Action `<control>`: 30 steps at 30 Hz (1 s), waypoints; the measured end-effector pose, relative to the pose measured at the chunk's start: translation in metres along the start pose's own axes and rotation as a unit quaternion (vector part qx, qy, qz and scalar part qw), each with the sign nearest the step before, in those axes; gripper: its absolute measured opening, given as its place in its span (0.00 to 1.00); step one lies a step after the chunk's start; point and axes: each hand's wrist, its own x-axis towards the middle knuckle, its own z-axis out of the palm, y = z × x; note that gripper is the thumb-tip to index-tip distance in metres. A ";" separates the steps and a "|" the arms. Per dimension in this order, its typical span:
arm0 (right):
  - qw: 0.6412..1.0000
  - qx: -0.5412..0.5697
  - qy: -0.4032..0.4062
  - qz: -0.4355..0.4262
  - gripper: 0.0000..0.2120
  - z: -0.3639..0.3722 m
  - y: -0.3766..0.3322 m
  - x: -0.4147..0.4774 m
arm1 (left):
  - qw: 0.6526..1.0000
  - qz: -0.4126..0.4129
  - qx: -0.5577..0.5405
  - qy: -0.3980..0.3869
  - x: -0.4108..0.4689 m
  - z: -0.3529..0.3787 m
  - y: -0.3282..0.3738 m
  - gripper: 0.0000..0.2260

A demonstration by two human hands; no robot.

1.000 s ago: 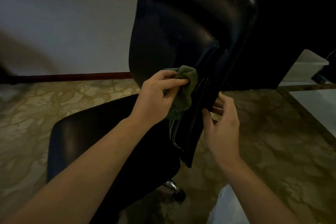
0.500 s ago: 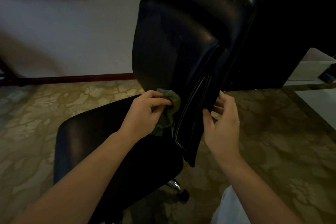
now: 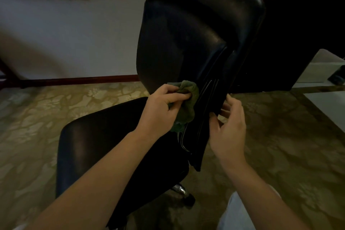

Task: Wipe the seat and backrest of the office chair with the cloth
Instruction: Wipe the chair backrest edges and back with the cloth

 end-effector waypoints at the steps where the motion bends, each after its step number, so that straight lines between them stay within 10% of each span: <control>1: 1.000 -0.009 0.005 0.001 0.20 0.001 0.001 0.000 | 1.000 0.000 0.004 0.004 -0.002 0.001 -0.001 0.12; 7: 1.000 -0.010 0.002 -0.007 0.26 0.001 -0.001 -0.003 | 0.993 -0.067 0.053 -0.079 -0.008 -0.019 -0.024 0.10; 10: 1.000 -0.016 0.003 -0.014 0.28 0.001 -0.002 -0.006 | 0.993 -0.118 0.026 0.002 -0.015 -0.030 -0.030 0.11; 30: 0.998 -0.055 0.015 0.002 0.16 0.006 0.003 -0.009 | 0.997 -0.075 0.003 0.015 -0.038 0.015 -0.009 0.12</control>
